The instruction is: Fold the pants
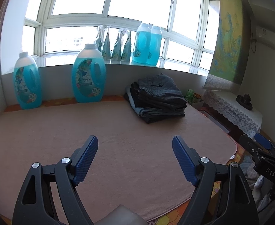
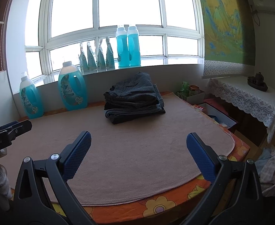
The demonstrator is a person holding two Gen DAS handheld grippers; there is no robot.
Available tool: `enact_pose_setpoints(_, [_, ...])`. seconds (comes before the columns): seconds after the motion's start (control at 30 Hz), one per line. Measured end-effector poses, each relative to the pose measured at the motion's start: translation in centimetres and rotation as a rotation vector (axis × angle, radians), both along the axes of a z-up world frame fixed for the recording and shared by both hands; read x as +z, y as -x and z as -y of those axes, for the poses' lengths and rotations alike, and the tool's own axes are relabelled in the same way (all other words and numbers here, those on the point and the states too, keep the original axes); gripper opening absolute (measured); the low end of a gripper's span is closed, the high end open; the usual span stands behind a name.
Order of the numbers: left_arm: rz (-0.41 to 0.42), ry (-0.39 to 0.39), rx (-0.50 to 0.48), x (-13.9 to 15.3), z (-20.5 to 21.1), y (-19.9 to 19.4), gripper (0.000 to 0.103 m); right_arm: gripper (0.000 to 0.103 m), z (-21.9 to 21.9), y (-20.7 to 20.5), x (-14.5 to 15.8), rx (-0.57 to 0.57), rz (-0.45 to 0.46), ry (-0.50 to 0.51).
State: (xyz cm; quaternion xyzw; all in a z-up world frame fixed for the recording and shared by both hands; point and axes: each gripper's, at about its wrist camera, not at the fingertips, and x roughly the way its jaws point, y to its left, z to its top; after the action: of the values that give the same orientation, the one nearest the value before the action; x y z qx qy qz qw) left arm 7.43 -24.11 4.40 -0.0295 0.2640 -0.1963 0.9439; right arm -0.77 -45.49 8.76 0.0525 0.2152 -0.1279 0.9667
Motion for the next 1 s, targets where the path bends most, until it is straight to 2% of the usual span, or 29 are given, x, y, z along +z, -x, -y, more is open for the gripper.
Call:
enact_pose_setpoints(0.53, [-0.003, -0.005, 0.002, -0.1, 0.2, -0.2, 0.082, 0.103, -0.4, 0.2, -0.6, 0.014, -0.003, -0.011])
enact_pose_setpoints(1.0, [-0.003, -0.008, -0.002, -0.9, 0.3, -0.8, 0.082, 0.103, -0.6, -1.6, -1.4, 0.029, -0.028, -0.003])
